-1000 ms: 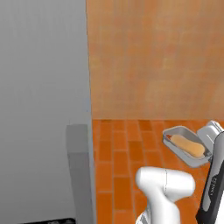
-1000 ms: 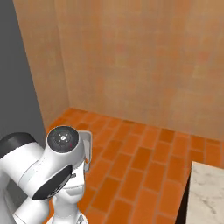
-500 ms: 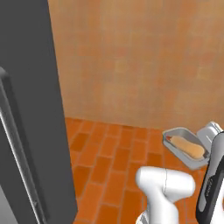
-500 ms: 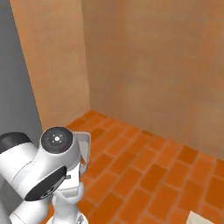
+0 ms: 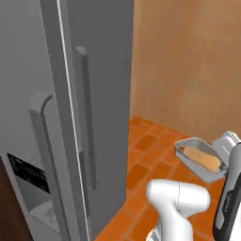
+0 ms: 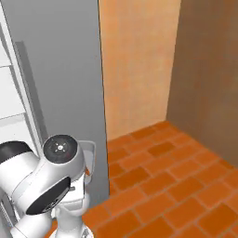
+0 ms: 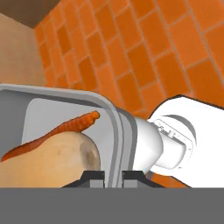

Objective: Take the meat container that has the shrimp and place it on the second highest rack of the freezer. Then take the vegetable container that has the carrot and squash and place it on the highest rack of the freezer.

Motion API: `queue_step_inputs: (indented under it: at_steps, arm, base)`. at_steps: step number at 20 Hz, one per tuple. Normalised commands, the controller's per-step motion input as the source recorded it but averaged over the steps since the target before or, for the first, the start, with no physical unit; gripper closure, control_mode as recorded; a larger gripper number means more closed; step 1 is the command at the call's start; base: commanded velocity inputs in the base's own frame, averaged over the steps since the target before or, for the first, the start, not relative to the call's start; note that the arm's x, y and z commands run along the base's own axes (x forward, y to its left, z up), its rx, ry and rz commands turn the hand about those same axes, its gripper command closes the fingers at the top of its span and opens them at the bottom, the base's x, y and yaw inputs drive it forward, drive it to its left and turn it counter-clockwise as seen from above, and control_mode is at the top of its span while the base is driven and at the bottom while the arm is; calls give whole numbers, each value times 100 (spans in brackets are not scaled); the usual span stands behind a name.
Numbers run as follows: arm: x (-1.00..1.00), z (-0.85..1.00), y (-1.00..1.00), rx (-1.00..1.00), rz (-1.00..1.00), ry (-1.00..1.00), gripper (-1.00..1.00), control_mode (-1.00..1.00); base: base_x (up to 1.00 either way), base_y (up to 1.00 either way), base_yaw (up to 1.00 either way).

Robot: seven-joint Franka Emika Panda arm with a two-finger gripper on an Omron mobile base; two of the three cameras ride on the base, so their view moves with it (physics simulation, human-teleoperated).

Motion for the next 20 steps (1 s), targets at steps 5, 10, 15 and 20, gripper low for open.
queue_step_inputs:
  at_steps: [5, 10, 15, 20]
  arm:
    - [0, 0, 0, 0, 0, 0, 100, 100]
    - [0, 0, 0, 0, 0, 0, 100, 100]
    - [0, 0, 0, 0, 0, 0, 100, 100]
    - [0, 0, 0, 0, 0, 0, 100, 100]
  base:
    - [0, -36, 84]
    - [0, -24, 89]
    - [13, -53, 76]
    - [60, -77, 51]
